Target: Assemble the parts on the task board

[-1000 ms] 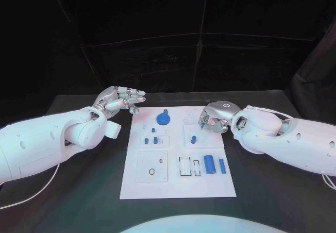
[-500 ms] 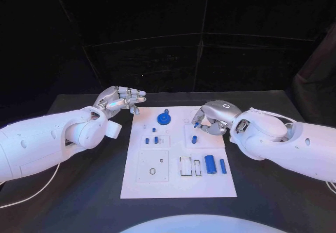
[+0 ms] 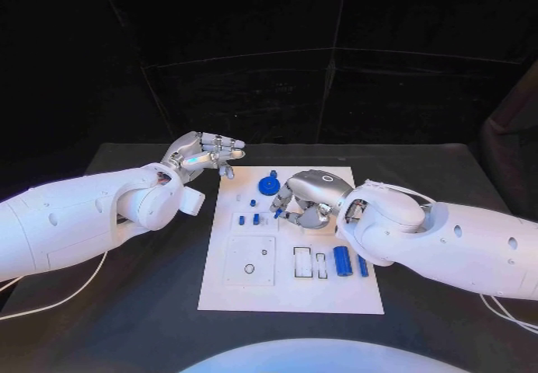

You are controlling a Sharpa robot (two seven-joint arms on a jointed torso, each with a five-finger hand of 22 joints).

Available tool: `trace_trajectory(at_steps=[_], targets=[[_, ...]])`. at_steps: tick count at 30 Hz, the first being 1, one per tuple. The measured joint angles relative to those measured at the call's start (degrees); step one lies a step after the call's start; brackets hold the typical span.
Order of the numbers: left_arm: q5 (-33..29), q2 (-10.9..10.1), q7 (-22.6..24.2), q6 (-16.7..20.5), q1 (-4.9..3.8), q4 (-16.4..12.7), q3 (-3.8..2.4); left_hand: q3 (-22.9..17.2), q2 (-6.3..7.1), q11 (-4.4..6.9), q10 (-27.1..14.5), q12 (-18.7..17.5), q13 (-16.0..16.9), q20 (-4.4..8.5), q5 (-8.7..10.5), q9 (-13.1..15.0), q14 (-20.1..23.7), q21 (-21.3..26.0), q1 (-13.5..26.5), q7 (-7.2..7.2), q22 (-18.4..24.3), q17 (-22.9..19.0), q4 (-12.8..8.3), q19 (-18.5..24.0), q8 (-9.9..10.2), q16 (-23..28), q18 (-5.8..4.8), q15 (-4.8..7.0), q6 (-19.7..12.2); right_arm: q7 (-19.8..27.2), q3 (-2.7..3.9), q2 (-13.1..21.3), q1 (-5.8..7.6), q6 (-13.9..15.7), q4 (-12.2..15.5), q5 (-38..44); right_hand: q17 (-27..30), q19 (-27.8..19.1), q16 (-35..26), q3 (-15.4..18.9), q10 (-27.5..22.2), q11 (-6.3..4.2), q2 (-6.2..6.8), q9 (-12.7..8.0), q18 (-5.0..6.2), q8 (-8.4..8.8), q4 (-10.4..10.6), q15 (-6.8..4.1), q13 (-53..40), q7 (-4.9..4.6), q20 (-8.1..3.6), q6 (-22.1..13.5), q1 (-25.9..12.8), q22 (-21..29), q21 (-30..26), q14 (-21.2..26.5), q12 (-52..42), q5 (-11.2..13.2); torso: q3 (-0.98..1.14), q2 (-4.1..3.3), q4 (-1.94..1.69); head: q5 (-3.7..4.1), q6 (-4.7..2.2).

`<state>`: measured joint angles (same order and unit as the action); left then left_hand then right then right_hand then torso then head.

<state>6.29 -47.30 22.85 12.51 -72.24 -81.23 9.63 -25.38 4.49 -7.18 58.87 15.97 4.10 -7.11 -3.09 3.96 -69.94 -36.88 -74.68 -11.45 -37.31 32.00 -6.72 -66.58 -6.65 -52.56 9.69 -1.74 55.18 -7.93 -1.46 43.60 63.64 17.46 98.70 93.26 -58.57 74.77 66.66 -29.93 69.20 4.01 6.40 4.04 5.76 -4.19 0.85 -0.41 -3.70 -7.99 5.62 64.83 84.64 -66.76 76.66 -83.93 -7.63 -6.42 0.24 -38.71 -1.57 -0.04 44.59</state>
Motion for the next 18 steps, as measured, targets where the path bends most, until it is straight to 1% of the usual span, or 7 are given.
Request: trace_trajectory(at_steps=[2,4,8,13,18], targets=[[0.0,0.1,0.0,0.0,-0.04,-0.1,-0.02,0.0,0.0,0.0,0.0,0.0,0.0,0.0,0.0,0.0,0.0,0.0,0.0,0.0,0.0,0.0,0.0,0.0,0.0,0.0,0.0,0.0,0.0,0.1,-0.02,-0.9,-0.65,-0.7,-0.6,-0.2,0.0,0.0,0.0,0.0,0.0,0.0,0.0,0.0,0.0,0.0,0.0,0.0,0.0,0.0,0.0,0.0,0.0,0.0,0.0,0.0,0.0,0.0,-0.02,-0.02,0.0,-0.3,0.13],[0.0,0.1,0.0,-0.1,-0.04,-0.2,-0.02,0.0,0.0,0.0,0.0,0.0,0.0,0.0,0.0,0.0,0.0,0.0,0.0,0.0,0.0,0.0,0.0,0.0,0.0,0.0,0.0,0.0,0.0,0.2,-0.05,-2.0,-1.38,-1.5,-1.3,-0.3,0.1,0.0,0.0,0.0,0.0,0.0,0.29,0.0,0.0,0.01,0.0,0.0,0.0,0.0,0.0,0.0,-0.3,0.0,0.0,0.0,0.0,0.0,0.0,-0.02,0.03,-0.55,0.25],[0.0,0.3,0.0,-0.1,-0.1,-0.3,-0.01,0.0,0.0,0.0,0.0,0.0,0.0,0.0,0.0,0.0,0.0,0.0,0.0,0.0,0.0,0.0,0.0,0.0,0.0,0.0,0.0,0.0,0.0,0.2,-0.11,-3.5,-2.46,-3.0,-2.3,-0.3,0.1,0.0,0.0,0.0,0.0,0.0,0.12,0.0,0.01,0.06,0.0,0.0,0.0,0.0,0.0,0.0,-0.5,0.0,0.0,0.0,0.2,0.0,0.04,-0.03,0.1,-0.97,0.51],[0.0,0.5,0.0,-0.2,-0.12,-0.3,-0.01,0.0,0.0,0.0,0.0,0.0,0.0,0.0,0.0,0.0,0.0,0.0,0.0,0.0,0.0,0.0,0.0,0.0,0.0,0.0,0.0,0.0,0.0,0.2,-0.11,-4.4,-3.25,-4.6,-2.5,0.3,0.2,0.0,0.0,0.0,0.0,0.0,-0.01,-0.1,0.01,0.07,0.0,0.0,0.0,0.0,0.0,0.0,-0.6,0.1,0.0,0.0,0.2,0.0,0.1,-0.03,0.1,-1.35,0.88],[0.0,0.6,0.0,-0.2,-0.12,-0.2,-0.01,0.0,0.0,0.0,0.0,0.0,0.0,0.0,0.0,0.0,0.0,0.0,0.0,0.0,0.0,0.0,0.0,0.0,0.0,0.0,0.0,0.0,0.0,0.2,-0.13,-4.9,-3.61,-5.6,-2.6,1.1,0.2,0.0,0.0,0.0,0.0,0.0,-0.01,-0.1,0.01,0.07,0.0,0.0,0.0,0.01,0.0,0.0,-0.6,0.1,0.0,0.0,0.2,0.0,0.13,-0.03,0.1,-1.6,1.03]])
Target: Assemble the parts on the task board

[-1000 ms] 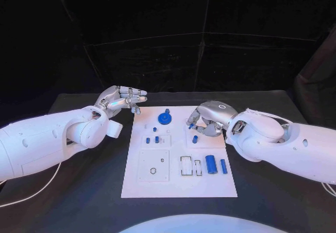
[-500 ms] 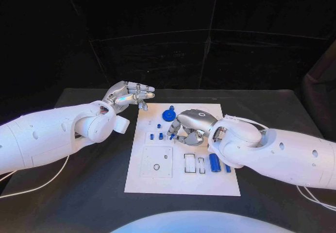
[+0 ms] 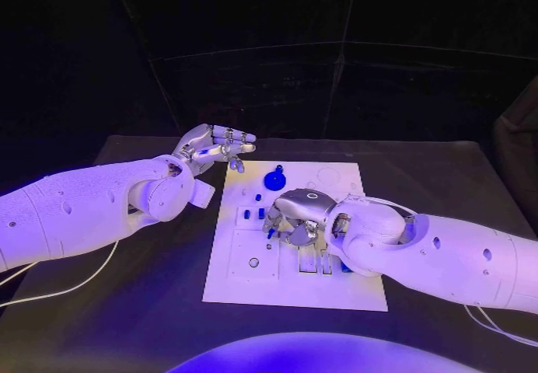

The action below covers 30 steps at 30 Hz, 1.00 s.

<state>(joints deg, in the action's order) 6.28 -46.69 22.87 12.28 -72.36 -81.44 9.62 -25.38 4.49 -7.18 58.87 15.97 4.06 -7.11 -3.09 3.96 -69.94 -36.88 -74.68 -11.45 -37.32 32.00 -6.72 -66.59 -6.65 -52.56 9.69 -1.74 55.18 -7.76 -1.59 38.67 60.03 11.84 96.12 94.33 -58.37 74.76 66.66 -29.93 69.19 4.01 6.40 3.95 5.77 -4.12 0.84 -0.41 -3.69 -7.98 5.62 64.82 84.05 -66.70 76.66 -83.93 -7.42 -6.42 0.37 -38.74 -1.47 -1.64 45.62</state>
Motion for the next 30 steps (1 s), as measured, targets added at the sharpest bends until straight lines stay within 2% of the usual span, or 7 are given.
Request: trace_trajectory(at_steps=[6,17,30], targets=[[0.0,0.1,0.0,-0.1,0.0,0.0,0.0,0.0,0.0,0.0,0.0,0.0,0.0,0.0,0.0,0.0,0.0,0.0,0.0,0.0,0.0,0.0,0.0,0.0,0.0,0.0,0.0,0.0,0.0,-0.1,0.0,-0.1,-0.23,-1.1,0.1,0.9,0.0,0.0,0.0,0.0,0.0,0.0,0.0,0.0,0.0,0.01,0.0,0.0,0.0,0.0,0.0,0.0,0.0,0.0,0.0,0.0,0.0,0.0,0.01,-0.01,0.0,-0.17,0.25],[0.0,0.3,0.0,-0.1,0.0,0.2,0.01,0.2,0.0,0.0,0.0,0.2,0.0,0.0,0.0,0.0,0.0,0.3,0.0,0.0,0.1,-0.1,-0.2,0.0,0.0,0.0,0.0,0.0,0.0,-0.4,-0.09,-0.8,-1.11,-2.2,-0.4,2.6,0.0,0.0,0.0,0.0,0.0,0.0,0.0,0.0,0.0,0.03,0.0,0.0,0.0,0.01,0.0,0.0,0.0,0.0,0.0,0.0,0.0,0.0,0.01,-0.01,0.07,-0.26,0.18],[0.0,0.3,0.0,-0.1,0.0,0.4,0.01,0.2,0.0,0.0,0.0,0.2,0.0,0.0,0.0,0.0,0.0,0.3,0.0,0.0,0.0,-0.1,-0.2,0.0,0.0,0.0,0.0,0.0,0.0,-0.7,-0.14,-1.4,-1.44,-3.0,-0.8,4.0,0.0,0.0,0.0,0.0,0.0,0.0,0.24,0.0,0.0,0.16,0.0,0.0,0.0,-0.12,0.0,0.1,-0.2,0.0,0.0,0.0,0.0,0.1,-0.02,-0.01,0.01,-0.39,0.44]])
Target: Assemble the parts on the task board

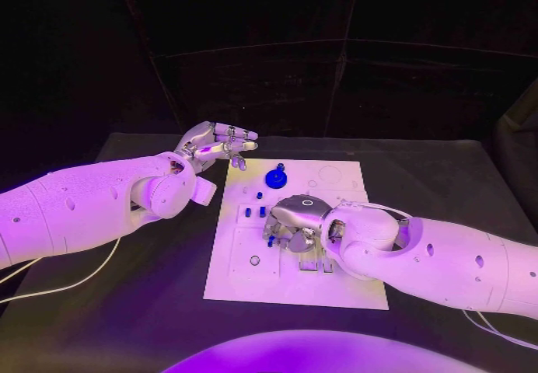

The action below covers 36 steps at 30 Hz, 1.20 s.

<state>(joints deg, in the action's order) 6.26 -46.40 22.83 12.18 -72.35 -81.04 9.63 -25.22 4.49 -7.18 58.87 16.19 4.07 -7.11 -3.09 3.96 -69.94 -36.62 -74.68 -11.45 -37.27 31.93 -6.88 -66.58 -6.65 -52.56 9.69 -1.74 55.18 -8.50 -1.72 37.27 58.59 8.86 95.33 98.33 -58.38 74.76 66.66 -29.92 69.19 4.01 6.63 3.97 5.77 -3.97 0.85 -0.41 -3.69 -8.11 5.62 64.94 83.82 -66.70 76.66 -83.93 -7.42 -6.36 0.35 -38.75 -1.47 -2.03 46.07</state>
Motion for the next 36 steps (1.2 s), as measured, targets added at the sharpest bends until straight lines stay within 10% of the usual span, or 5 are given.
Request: trace_trajectory(at_steps=[15,24,36], targets=[[0.0,0.0,-0.1,-0.1,0.0,0.1,0.0,0.0,0.0,0.0,0.0,0.0,0.0,0.0,0.0,0.0,0.0,0.0,0.0,0.0,0.0,0.0,0.0,0.0,0.0,0.0,0.0,0.0,0.0,-0.3,0.02,-0.4,-0.01,-0.8,0.0,1.5,0.3,0.0,0.0,0.0,0.0,0.01,0.24,0.0,0.0,0.04,0.0,0.0,0.0,-0.06,0.0,-0.1,-0.9,0.2,0.0,0.0,0.3,0.0,-0.01,0.03,0.03,-0.08,0.11],[0.0,0.0,-0.2,-0.1,0.0,0.2,0.0,0.0,0.0,0.0,0.0,0.0,0.0,0.0,0.0,0.0,0.0,0.0,0.0,0.0,0.0,0.0,0.0,0.0,0.0,0.0,0.0,0.0,0.0,-0.4,-0.23,-0.5,-0.19,-0.7,-0.2,2.3,5.1,-3.6,-3.4,1.8,-5.3,2.03,2.55,-0.3,0.0,0.34,0.4,1.03,0.2,-1.53,1.14,-4.0,-4.5,5.4,-3.2,0.4,3.3,-1.2,-0.01,0.03,0.05,-0.04,0.06],[0.0,0.0,-0.4,-0.2,0.0,0.4,0.0,0.0,0.0,-0.21,-0.2,0.0,0.0,0.0,0.0,0.0,0.0,0.0,0.0,0.0,0.1,-0.1,0.0,0.0,0.0,0.0,0.0,0.0,0.0,0.2,-0.29,-0.4,-0.19,0.0,-0.2,2.0,4.0,-3.4,-2.6,2.3,-4.1,1.38,2.38,-0.3,0.0,0.34,0.2,1.01,-0.1,-0.96,1.25,-5.6,-4.8,4.4,-3.2,0.4,2.2,-1.8,-0.01,0.02,0.05,0.01,0.18]])
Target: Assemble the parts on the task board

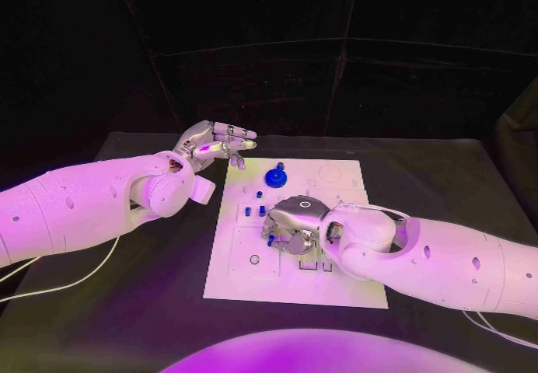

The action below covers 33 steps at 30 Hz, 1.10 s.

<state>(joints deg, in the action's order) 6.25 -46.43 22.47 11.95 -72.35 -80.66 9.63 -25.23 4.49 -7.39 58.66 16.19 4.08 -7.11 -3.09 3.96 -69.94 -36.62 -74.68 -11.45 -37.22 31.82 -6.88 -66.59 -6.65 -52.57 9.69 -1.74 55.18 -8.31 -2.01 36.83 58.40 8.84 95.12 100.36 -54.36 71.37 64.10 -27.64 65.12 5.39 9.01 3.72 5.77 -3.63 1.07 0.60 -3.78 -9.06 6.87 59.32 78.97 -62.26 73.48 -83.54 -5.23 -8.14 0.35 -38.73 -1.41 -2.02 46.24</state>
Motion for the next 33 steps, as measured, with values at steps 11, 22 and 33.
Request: trace_trajectory(at_steps=[11,22,33], targets=[[0.0,0.0,-0.2,-0.1,0.0,0.1,0.0,0.0,0.0,0.0,0.0,0.0,0.0,0.0,0.0,0.0,0.0,0.0,0.0,0.0,0.0,0.0,0.0,0.0,0.0,0.0,0.0,0.0,0.0,0.4,-0.01,0.1,0.0,0.8,0.3,-0.9,-1.0,1.0,0.8,0.3,1.6,-0.37,-0.13,0.1,0.0,0.0,0.0,-0.21,-0.1,0.17,-0.33,-0.2,-0.1,-1.3,0.8,-0.2,-0.5,0.0,0.0,0.0,-0.01,0.04,-0.02],[0.0,0.0,-0.3,-0.1,0.0,0.2,0.0,0.0,0.0,0.0,0.0,0.0,0.0,-0.19,0.0,0.0,0.0,0.0,0.0,0.0,0.0,0.0,0.0,0.2,0.0,0.0,0.0,0.0,0.0,0.7,-0.02,0.1,0.0,0.9,0.5,-1.6,-1.0,1.2,1.0,0.5,1.8,-0.56,-0.13,0.1,0.0,0.0,-0.1,-0.2,0.0,0.14,-0.53,-0.5,-0.1,-1.5,0.8,-0.2,-0.4,-0.2,0.01,-0.01,-0.01,0.13,0.05],[0.0,0.0,-0.4,-0.1,0.0,0.2,0.0,0.0,0.0,0.0,0.0,0.0,0.0,-0.19,0.0,0.0,0.0,0.0,0.0,0.0,0.0,-0.1,0.0,0.2,-0.2,0.0,0.0,0.0,0.0,0.6,-0.02,0.4,-0.01,1.2,0.6,-2.0,0.9,0.6,-0.1,1.5,-1.6,0.48,0.28,0.1,0.0,0.0,-0.2,-0.2,0.2,-0.24,-0.04,-1.3,-0.5,0.4,-0.1,-0.2,1.1,-0.2,-0.02,-0.02,-0.06,0.18,0.15]])
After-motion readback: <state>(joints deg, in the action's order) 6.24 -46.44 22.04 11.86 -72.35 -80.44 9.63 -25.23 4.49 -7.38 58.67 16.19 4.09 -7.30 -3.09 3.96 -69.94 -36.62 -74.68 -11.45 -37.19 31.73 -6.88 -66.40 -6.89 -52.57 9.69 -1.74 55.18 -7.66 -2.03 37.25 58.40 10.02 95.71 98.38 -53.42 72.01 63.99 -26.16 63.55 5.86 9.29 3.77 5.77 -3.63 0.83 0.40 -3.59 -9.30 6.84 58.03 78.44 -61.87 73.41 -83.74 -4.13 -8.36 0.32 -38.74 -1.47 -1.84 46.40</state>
